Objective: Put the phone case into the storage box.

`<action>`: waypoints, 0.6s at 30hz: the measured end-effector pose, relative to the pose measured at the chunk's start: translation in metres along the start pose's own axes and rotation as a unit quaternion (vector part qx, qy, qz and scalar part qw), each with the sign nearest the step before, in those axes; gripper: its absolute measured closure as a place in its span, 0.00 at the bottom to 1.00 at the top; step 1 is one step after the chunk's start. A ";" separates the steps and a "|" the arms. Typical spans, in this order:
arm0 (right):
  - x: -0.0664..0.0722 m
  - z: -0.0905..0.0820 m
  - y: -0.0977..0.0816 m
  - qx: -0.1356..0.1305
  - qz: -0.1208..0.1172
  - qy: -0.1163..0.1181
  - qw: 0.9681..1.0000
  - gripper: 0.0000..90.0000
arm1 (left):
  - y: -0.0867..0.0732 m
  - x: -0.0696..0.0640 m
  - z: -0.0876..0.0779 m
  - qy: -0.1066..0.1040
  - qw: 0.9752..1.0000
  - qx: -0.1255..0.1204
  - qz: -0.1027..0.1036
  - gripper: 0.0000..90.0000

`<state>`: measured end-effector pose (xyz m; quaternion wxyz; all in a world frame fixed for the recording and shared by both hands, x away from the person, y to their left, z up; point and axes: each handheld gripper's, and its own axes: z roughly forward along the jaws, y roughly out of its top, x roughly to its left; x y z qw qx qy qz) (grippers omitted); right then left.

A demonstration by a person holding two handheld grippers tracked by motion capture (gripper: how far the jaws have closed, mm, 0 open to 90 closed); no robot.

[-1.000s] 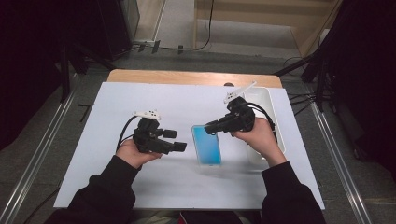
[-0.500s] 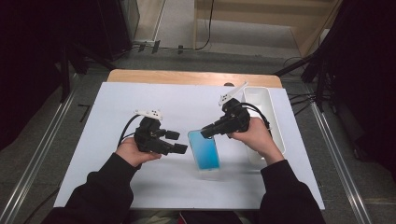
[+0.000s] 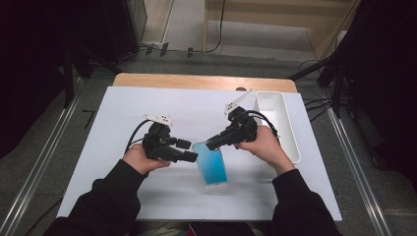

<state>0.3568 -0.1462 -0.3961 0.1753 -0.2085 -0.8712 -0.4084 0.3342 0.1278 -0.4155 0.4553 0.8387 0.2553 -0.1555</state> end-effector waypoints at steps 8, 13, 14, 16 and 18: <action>0.000 0.007 0.001 0.008 -0.005 0.011 1.000 0.86 | -0.001 -0.002 0.004 -0.009 1.000 0.010 0.011 0.43; 0.000 0.011 0.001 0.013 -0.006 0.023 1.000 0.86 | -0.002 -0.003 0.005 -0.010 1.000 0.014 0.018 0.53; 0.000 0.012 0.001 0.012 -0.008 0.027 1.000 0.86 | -0.002 -0.003 0.006 -0.012 1.000 0.017 0.018 0.54; 0.001 0.014 0.002 0.017 -0.005 0.030 0.999 0.86 | -0.002 -0.003 0.007 -0.013 1.000 0.020 0.019 0.58; 0.002 0.015 0.002 0.020 -0.006 0.033 0.999 0.86 | -0.003 -0.003 0.008 -0.016 0.999 0.024 0.025 0.63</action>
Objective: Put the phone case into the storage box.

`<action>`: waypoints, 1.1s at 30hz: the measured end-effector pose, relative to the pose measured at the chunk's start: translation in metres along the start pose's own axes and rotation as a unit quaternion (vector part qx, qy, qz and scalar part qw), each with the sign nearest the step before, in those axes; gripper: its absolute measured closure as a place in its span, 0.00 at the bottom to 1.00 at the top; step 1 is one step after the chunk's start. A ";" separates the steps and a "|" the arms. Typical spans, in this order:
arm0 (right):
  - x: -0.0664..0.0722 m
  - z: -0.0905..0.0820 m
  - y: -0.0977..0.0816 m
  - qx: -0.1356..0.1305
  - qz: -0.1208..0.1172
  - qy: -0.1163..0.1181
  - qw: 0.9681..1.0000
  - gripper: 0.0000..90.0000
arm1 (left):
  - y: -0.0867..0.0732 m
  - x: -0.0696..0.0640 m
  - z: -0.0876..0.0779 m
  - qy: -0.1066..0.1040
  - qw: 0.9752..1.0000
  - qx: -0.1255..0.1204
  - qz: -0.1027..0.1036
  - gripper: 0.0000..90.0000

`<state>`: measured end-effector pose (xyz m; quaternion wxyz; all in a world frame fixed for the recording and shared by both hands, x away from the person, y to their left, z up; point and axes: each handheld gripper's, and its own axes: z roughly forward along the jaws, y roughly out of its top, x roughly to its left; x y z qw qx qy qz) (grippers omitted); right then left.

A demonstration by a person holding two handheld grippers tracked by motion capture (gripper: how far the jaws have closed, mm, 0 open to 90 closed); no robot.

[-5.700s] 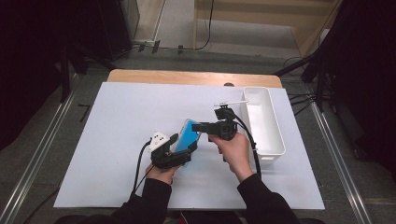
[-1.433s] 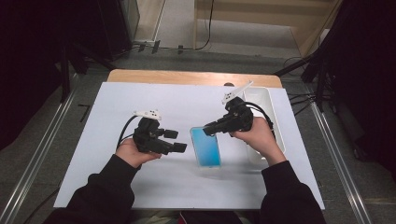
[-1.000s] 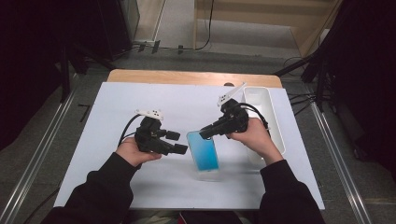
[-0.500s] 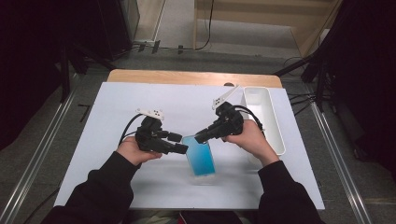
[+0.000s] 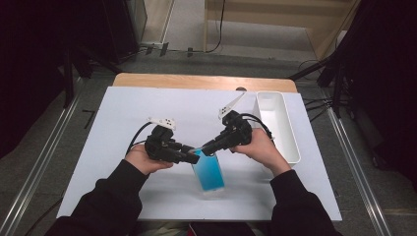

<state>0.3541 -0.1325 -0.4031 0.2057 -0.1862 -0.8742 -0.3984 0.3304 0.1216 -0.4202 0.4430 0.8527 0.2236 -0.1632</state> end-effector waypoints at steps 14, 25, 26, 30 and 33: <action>0.001 0.005 0.001 0.007 0.001 0.022 1.000 0.86 | 0.001 -0.001 0.001 -0.015 1.000 0.010 0.009 0.85; -0.001 0.004 0.000 0.001 0.003 0.031 1.000 0.85 | 0.003 -0.003 0.000 -0.017 1.000 0.012 0.018 0.88; -0.001 0.004 0.000 0.000 0.005 0.032 0.999 0.85 | 0.003 -0.003 0.000 -0.018 1.000 0.012 0.017 0.88; -0.001 0.004 0.000 0.000 0.007 0.034 0.999 0.84 | 0.003 -0.003 0.000 -0.020 1.000 0.015 0.013 0.88; -0.002 0.004 -0.001 0.000 0.011 0.033 0.999 0.84 | 0.003 -0.003 0.000 -0.020 1.000 0.015 0.013 0.88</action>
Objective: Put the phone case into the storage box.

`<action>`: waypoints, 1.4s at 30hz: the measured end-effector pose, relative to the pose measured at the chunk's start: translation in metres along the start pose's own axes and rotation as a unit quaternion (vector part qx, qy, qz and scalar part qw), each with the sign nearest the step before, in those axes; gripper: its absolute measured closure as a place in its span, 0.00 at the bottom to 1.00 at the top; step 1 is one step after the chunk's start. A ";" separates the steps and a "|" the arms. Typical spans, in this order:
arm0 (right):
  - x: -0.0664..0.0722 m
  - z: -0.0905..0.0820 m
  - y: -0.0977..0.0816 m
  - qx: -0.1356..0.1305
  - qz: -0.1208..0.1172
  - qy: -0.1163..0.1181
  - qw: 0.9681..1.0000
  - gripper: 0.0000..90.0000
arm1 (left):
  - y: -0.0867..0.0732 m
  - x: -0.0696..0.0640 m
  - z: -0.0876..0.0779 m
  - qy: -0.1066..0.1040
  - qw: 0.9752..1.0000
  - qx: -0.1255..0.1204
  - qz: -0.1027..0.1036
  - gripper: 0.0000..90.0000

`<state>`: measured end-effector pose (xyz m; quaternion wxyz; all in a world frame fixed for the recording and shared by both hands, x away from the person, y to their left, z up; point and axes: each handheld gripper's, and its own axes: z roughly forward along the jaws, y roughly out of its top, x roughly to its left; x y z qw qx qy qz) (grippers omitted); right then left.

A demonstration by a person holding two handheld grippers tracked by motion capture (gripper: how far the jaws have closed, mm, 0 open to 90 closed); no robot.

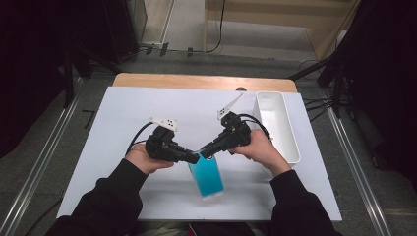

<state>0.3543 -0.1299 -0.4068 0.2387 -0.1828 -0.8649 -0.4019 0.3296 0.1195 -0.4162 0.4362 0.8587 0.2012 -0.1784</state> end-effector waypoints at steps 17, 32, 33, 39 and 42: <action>0.005 -0.013 -0.003 -0.026 -0.008 -0.025 0.999 0.68 | 0.001 -0.002 -0.002 0.004 1.000 0.003 0.002 0.89; 0.010 -0.034 -0.008 -0.074 -0.003 -0.112 0.991 0.49 | 0.003 -0.006 -0.006 0.010 1.000 0.006 0.002 0.88; 0.011 -0.035 -0.009 -0.079 -0.002 -0.120 0.990 0.47 | 0.003 -0.006 -0.006 0.011 1.000 0.007 0.003 0.88; 0.011 -0.037 -0.011 -0.096 0.013 -0.175 0.980 0.40 | 0.004 -0.007 -0.009 0.019 1.000 0.009 -0.012 0.88; 0.010 -0.035 -0.013 -0.111 0.008 -0.197 0.974 0.34 | 0.004 -0.007 -0.010 0.024 1.000 0.011 -0.017 0.88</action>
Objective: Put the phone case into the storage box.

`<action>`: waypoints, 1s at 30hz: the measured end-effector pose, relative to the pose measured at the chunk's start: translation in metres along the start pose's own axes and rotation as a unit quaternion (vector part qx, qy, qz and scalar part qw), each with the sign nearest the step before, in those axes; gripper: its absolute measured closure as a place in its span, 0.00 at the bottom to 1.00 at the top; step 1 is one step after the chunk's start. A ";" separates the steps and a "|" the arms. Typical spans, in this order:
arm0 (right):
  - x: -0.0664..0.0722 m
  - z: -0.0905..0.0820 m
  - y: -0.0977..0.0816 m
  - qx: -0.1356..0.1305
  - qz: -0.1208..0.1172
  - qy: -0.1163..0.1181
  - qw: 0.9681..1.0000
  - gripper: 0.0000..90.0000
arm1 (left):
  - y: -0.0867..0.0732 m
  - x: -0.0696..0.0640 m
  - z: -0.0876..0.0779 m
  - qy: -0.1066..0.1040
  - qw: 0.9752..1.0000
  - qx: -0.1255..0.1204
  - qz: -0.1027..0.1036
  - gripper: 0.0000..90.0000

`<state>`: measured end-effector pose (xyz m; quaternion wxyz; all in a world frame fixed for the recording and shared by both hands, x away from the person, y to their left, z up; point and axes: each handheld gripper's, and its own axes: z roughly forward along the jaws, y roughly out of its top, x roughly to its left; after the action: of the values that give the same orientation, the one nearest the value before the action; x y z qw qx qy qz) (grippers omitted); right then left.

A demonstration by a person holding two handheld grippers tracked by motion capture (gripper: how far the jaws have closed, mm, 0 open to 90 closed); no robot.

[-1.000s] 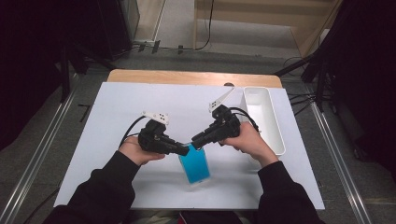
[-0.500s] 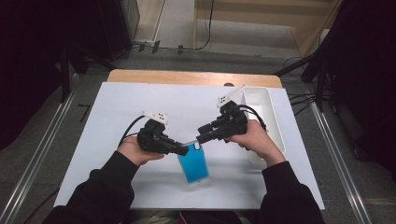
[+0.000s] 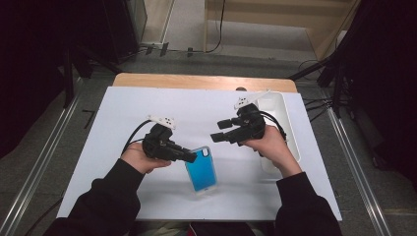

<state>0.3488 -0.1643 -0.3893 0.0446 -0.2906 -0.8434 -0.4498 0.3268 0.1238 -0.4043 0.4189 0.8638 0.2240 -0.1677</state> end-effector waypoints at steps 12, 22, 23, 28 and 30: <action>-0.005 0.004 -0.010 -0.004 0.023 -0.075 0.997 0.00 | 0.002 -0.004 -0.006 0.013 1.000 -0.002 -0.012 0.88; -0.001 0.010 -0.026 0.003 0.041 -0.094 0.995 0.00 | 0.004 -0.005 -0.012 0.031 0.999 -0.007 -0.022 0.88; 0.000 0.010 -0.027 0.002 0.039 -0.098 0.994 0.00 | 0.004 -0.005 -0.013 0.034 0.999 -0.009 -0.025 0.88; 0.004 0.009 -0.030 -0.007 0.045 -0.116 0.992 0.00 | 0.005 -0.005 -0.017 0.043 0.998 -0.013 -0.033 0.88; 0.007 0.010 -0.031 -0.008 0.046 -0.122 0.991 0.00 | 0.005 -0.005 -0.018 0.049 0.998 -0.016 -0.036 0.88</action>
<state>0.3286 -0.1667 -0.4161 -0.0397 -0.3823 -0.8247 -0.4150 0.3274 0.1346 -0.3879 0.4145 0.8559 0.2776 -0.1365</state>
